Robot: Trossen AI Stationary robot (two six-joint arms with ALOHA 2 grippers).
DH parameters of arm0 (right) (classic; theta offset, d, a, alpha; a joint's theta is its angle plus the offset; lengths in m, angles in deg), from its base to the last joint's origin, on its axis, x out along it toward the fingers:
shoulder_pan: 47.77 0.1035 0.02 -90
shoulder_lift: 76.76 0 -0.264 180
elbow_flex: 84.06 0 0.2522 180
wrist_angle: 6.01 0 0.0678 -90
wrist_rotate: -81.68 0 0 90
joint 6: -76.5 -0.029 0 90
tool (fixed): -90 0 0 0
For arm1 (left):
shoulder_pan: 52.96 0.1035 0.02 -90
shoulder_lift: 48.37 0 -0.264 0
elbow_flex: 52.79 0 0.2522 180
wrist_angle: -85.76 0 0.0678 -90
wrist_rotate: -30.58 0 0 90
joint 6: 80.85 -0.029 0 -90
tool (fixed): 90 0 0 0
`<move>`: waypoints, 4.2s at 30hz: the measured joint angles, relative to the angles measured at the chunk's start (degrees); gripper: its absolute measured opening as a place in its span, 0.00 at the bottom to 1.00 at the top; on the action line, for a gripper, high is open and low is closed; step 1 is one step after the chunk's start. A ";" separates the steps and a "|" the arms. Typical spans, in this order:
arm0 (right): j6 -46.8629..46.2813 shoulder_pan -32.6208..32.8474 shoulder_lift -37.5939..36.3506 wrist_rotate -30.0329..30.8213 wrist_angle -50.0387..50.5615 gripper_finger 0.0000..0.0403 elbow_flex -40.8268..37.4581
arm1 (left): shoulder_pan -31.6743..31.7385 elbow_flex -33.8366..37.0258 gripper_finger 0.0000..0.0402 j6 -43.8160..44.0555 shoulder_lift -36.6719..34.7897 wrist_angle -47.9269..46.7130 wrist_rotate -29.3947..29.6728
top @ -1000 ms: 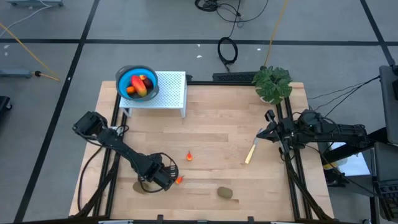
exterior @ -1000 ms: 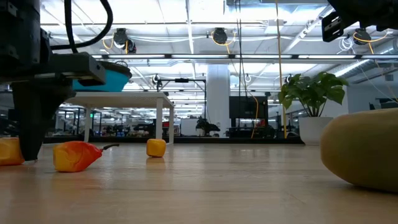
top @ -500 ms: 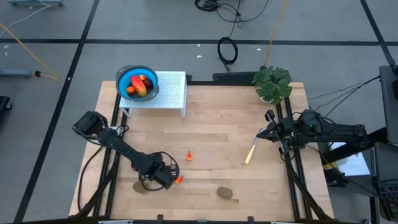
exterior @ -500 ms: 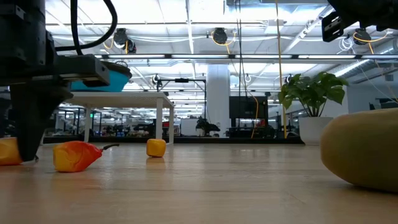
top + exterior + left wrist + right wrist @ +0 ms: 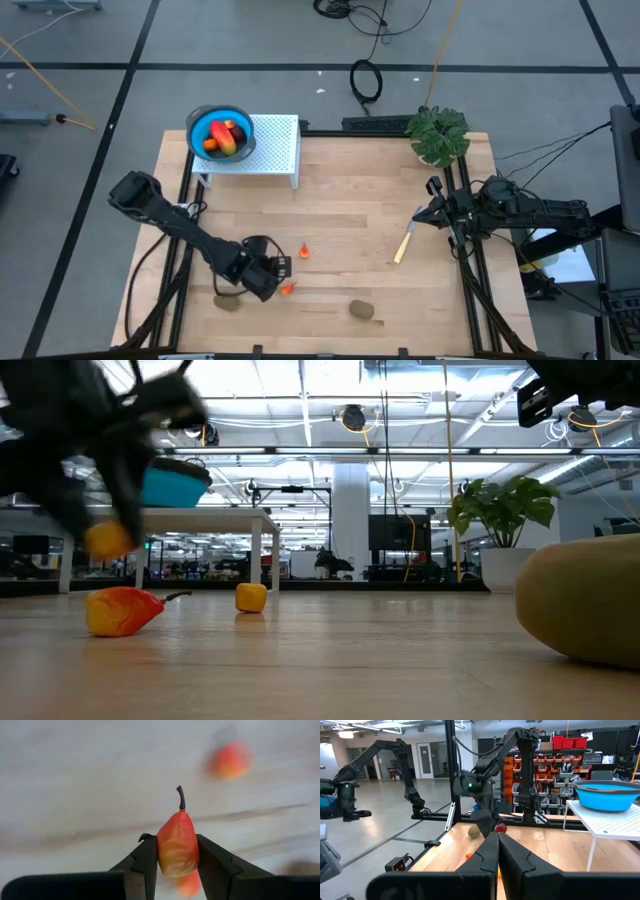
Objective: Pick & Place Fruit
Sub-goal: Put the bottom left peach into the blue strainer bowl on the shelf
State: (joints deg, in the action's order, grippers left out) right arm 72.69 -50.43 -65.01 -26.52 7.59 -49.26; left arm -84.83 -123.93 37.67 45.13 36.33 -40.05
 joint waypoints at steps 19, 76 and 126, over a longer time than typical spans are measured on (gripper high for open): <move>0.20 0.00 -0.02 0.04 0.02 0.00 0.00 | -0.11 0.00 0.27 -74.78 -6.35 43.60 30.80; 0.22 0.01 -0.01 0.04 0.02 0.00 0.00 | 3.29 0.00 0.27 -109.97 -12.58 89.06 59.96; 6.25 -0.02 -0.02 10.77 -0.77 0.00 0.00 | 32.48 -0.02 0.27 -125.76 -28.97 59.32 64.62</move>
State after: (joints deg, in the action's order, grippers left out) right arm 78.94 -50.45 -65.03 -15.75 6.82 -49.26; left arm -52.35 -123.96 -88.09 16.16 95.65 24.57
